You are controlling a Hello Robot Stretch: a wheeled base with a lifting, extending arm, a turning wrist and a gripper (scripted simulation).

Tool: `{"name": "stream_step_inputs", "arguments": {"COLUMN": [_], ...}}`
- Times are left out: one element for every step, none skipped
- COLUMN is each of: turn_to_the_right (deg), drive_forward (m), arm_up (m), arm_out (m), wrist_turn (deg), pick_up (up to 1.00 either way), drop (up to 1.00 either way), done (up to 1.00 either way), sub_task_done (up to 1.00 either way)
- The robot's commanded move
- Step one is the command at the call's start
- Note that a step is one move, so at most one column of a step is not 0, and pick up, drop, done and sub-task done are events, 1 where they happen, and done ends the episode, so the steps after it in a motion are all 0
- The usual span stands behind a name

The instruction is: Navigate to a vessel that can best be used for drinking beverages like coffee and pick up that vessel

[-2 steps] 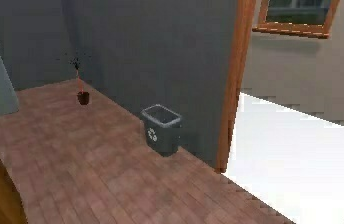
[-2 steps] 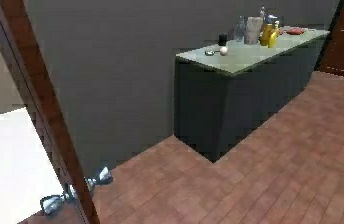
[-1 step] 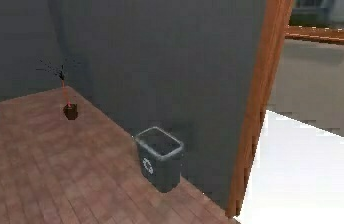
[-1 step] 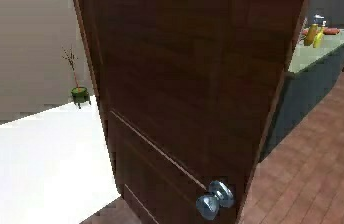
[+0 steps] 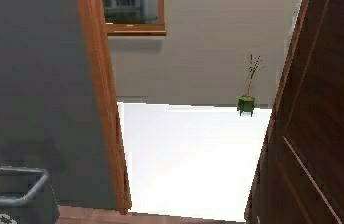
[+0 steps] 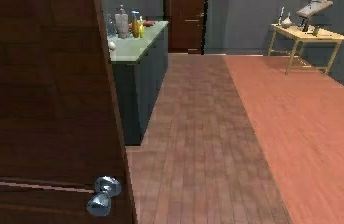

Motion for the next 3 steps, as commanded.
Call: {"name": "stream_step_inputs", "arguments": {"turn_to_the_right": [0.0, 15.0, 0.0], "drive_forward": [0.30, 0.00, 0.90], "arm_up": [0.00, 0.00, 0.00], "arm_out": [0.00, 0.00, 0.00], "wrist_turn": [0.0, 0.0, 0.0], "pick_up": [0.00, 0.00, 0.00], "drop": [0.00, 0.00, 0.00], "done": [0.00, 0.00, 0.00], "sub_task_done": [0.00, 0.00, 0.00]}}
